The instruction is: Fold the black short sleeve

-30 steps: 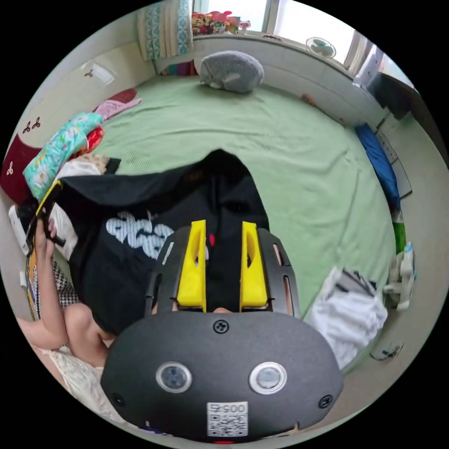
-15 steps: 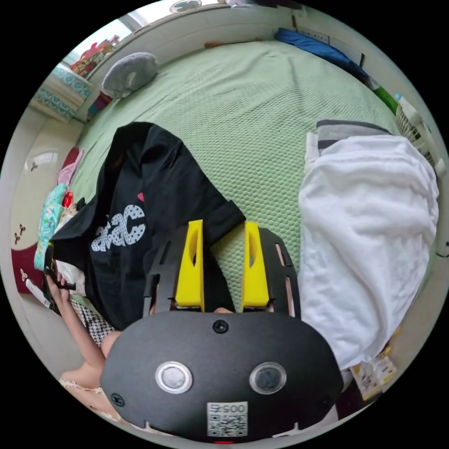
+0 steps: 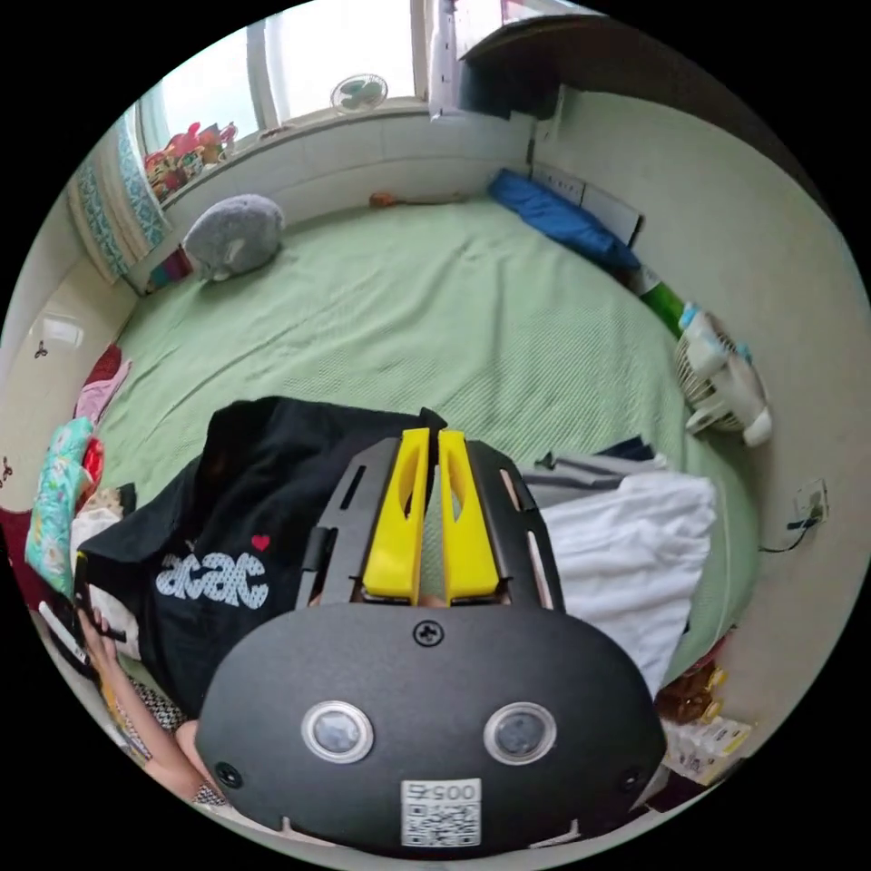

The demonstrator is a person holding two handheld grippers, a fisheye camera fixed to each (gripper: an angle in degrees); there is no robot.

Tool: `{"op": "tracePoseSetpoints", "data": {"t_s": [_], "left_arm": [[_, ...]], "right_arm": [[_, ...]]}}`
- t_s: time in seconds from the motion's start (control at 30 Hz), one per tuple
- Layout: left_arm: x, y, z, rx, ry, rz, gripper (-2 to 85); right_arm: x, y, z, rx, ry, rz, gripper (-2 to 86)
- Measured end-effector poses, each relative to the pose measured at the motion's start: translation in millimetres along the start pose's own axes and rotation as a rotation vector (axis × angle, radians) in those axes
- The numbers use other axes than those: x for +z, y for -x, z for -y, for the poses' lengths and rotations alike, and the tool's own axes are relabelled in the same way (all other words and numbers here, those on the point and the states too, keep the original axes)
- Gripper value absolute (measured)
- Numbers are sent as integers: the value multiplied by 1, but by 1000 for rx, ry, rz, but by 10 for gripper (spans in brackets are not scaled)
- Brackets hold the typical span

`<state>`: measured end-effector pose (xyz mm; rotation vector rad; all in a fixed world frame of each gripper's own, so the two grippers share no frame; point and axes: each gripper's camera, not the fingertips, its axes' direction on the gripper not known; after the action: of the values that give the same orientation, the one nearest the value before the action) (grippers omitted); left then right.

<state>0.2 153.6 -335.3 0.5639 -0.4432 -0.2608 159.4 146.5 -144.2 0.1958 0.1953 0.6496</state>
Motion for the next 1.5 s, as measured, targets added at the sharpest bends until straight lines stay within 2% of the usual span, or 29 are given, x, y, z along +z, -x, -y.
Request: {"op": "tracePoseSetpoints", "data": {"t_s": [0.13, 0.2, 0.3, 0.43, 0.6, 0.67, 0.73, 0.9, 1.03, 1.1, 1.17, 1.27, 1.37, 1.5], "left_arm": [[5, 4, 1, -5, 3, -4, 34], [7, 4, 1, 4, 6, 3, 34], [9, 7, 2, 5, 6, -5, 35], [15, 15, -1, -19, 10, -22, 35], [19, 10, 0, -9, 21, -28, 36], [20, 8, 0, 10, 24, -1, 37], [20, 12, 0, 0, 18, -15, 36], [23, 27, 1, -64, 18, -61, 36], [24, 26, 2, -39, 16, -49, 36], [24, 27, 2, -33, 15, -43, 36], [24, 31, 2, -48, 17, -51, 36], [24, 37, 2, -75, 24, -70, 36], [23, 40, 3, -62, 27, -52, 36], [24, 46, 4, -82, 28, -82, 36]], "right_arm": [[8, 34, 14, -43, 29, -123, 25], [15, 49, 13, -79, 93, -118, 56], [14, 73, -5, -157, 91, -76, 78], [21, 108, -54, -345, 174, -41, 97], [52, 124, -89, -383, 225, -226, 68], [54, 121, -95, -318, 147, -431, 12], [46, 112, -95, -236, 93, -539, -5], [10, 75, -87, -42, 71, -297, 17], [-7, 78, -81, -64, 14, -394, 67], [-16, 94, -80, -122, -29, -303, 74], [-21, 136, -81, -301, -55, -85, 83], [-17, 204, -92, -560, -58, 112, 92], [-1, 263, -105, -715, -43, 213, 106], [31, 295, -96, -700, -10, 279, 107]]}}
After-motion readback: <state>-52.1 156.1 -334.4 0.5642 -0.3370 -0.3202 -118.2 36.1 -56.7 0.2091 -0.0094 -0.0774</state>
